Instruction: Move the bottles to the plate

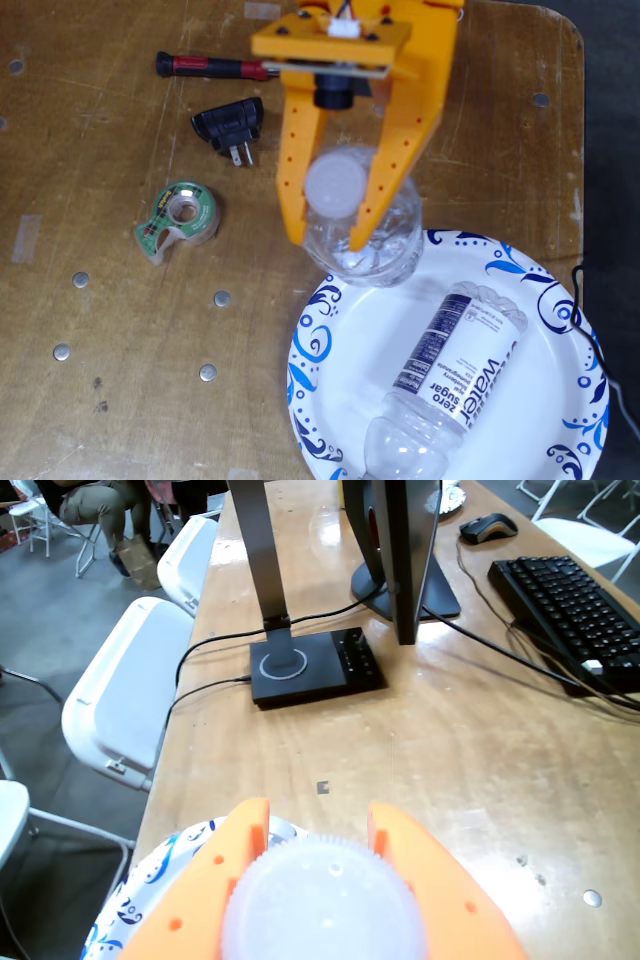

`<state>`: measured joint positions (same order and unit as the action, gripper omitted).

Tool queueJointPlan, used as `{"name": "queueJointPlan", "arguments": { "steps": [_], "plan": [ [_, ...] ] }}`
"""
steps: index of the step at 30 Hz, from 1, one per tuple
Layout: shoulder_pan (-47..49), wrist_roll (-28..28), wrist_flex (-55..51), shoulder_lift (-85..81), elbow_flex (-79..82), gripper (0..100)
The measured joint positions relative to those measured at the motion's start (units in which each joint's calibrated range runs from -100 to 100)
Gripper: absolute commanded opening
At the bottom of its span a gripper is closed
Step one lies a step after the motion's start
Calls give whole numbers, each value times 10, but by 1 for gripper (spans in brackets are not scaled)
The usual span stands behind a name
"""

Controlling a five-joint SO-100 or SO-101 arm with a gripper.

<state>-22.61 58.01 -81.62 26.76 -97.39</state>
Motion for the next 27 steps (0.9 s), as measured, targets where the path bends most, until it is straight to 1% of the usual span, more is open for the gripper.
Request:
{"name": "queueJointPlan", "arguments": {
  "steps": [4, 14, 19, 23, 27],
  "plan": [
    [-4, -8, 3, 0, 0, 7],
    [6, -8, 3, 0, 0, 7],
    [6, -10, 48, -3, 8, 7],
    [5, -10, 91, -36, 79, 7],
    [3, -10, 147, -133, 232, 7]
  ]
}}
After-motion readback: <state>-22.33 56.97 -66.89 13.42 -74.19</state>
